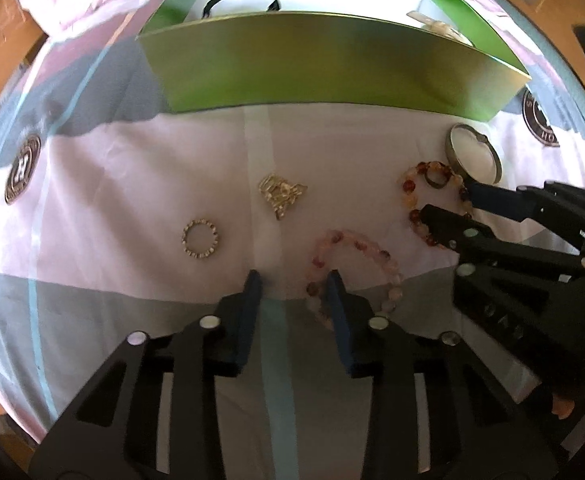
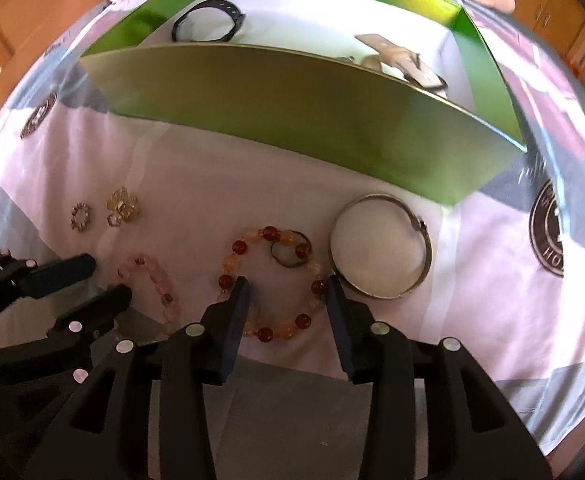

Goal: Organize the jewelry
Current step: 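Grasp the pink bead bracelet with the left tool while the right tool grasps the red-and-amber bead bracelet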

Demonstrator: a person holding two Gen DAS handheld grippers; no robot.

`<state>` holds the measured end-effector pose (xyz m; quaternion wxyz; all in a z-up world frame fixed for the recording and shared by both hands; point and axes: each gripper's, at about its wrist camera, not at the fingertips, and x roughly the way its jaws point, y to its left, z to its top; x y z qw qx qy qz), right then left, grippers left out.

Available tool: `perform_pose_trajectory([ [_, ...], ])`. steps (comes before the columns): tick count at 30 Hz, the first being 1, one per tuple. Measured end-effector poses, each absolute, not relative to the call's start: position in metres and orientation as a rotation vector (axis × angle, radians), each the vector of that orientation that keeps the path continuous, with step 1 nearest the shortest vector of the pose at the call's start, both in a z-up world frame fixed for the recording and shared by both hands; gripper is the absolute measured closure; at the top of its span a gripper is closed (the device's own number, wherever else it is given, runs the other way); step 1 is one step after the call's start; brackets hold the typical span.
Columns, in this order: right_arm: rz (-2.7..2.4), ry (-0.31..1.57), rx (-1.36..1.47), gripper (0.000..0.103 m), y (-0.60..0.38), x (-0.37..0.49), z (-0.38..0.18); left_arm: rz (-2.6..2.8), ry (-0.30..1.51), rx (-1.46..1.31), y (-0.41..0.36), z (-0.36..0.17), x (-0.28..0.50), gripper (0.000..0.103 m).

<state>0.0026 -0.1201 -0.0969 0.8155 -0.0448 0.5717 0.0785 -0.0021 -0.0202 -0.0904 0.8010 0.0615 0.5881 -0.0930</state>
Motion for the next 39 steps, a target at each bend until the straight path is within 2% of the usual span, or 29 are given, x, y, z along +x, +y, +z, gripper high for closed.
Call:
perform_pose_trajectory([
  [3,0.178,1.210,-0.110,0.067,-0.116,0.000,-0.096,-0.208,1.242,0.164,-0.029,-0.091,-0.006,0.086],
  [8,0.214,1.218,-0.086,0.091,-0.115,-0.003,-0.094,-0.208,1.229,0.193,-0.044,-0.091,-0.009,0.092],
  [10,0.229,1.221,-0.076,0.095,-0.116,-0.003,-0.093,-0.209,1.231,0.177,-0.045,-0.089,-0.009,0.095],
  [24,0.239,1.197,-0.024,0.095,-0.124,0.001,-0.082,-0.183,1.169,0.146,-0.034,-0.059,-0.020,0.095],
  [31,0.241,1.221,-0.013,0.095,-0.128,0.004,-0.088,-0.159,1.187,0.136,-0.022,-0.072,-0.013,0.095],
  [39,0.207,1.074,0.036,0.095,-0.131,-0.007,-0.054,-0.165,1.091,0.065,-0.004,-0.033,-0.016,0.095],
])
